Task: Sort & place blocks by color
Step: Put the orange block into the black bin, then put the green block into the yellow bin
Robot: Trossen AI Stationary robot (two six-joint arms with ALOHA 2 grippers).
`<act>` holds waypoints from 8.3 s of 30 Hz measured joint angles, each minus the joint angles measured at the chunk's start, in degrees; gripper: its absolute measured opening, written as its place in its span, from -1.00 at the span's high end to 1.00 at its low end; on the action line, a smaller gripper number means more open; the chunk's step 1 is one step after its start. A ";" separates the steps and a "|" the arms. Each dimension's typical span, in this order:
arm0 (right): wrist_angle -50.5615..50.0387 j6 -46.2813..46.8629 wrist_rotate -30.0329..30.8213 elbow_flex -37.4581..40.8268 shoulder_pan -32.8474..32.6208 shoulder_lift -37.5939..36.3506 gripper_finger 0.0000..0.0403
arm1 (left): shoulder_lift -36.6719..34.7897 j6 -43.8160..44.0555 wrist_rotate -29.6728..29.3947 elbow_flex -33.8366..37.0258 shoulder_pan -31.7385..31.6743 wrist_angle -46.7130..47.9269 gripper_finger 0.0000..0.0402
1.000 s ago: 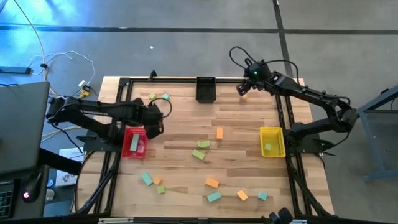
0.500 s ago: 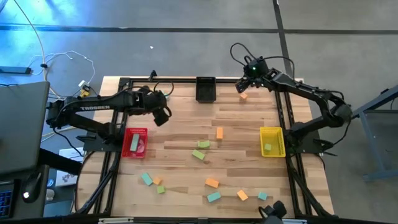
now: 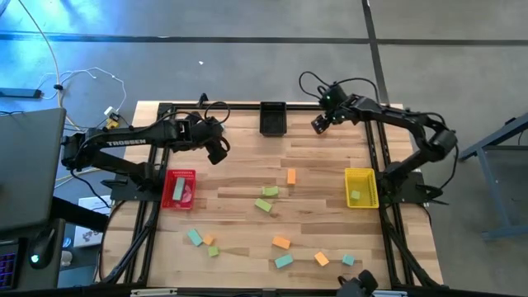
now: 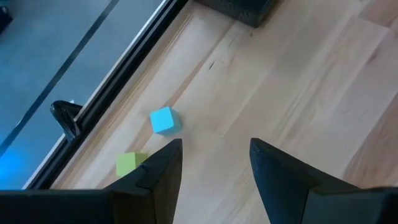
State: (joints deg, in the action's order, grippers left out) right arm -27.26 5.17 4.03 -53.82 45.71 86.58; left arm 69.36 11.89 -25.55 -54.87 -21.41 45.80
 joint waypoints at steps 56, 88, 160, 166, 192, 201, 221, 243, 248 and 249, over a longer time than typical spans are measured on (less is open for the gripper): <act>3.25 11.34 1.83 0.00 -12.40 7.46 0.45 | 0.05 1.41 8.89 0.02 0.07 -0.70 0.14; 48.84 12.33 8.95 0.00 -20.70 10.73 0.45 | 0.09 1.43 9.08 0.04 0.09 -0.70 0.14; 36.84 7.83 9.49 -4.00 -27.92 10.23 0.11 | 3.98 -7.55 7.56 0.04 -18.88 -1.92 0.14; 36.22 7.83 9.62 -3.98 -29.09 9.65 0.11 | 9.21 -9.35 11.99 -2.36 -26.78 -0.71 0.14; 33.30 8.48 12.30 -3.98 -29.27 9.62 0.11 | 26.17 -14.07 15.84 -6.80 -35.63 2.86 0.14; 32.53 8.50 12.09 -3.98 -29.27 9.62 0.11 | 29.31 -13.59 14.14 -6.82 -35.63 2.49 0.14; 32.28 9.56 12.07 -3.98 -29.27 9.62 0.11 | 30.82 -12.69 11.42 -6.84 -36.39 1.24 0.14; 32.15 9.60 11.67 -3.98 -29.38 9.62 0.11 | 31.45 -8.50 10.79 -6.88 -36.17 -0.04 0.14; 32.15 9.60 11.59 -3.98 -29.38 9.62 0.11 | 31.45 -7.55 10.79 -6.88 -36.17 1.02 0.14; 32.15 9.60 11.59 -3.98 -29.38 9.62 0.11 | 31.45 -7.50 10.79 -6.88 -36.17 1.07 0.14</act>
State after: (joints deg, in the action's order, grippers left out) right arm 4.89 14.76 15.62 -57.80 16.34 96.20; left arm 100.82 4.39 -14.76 -61.76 -57.58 46.87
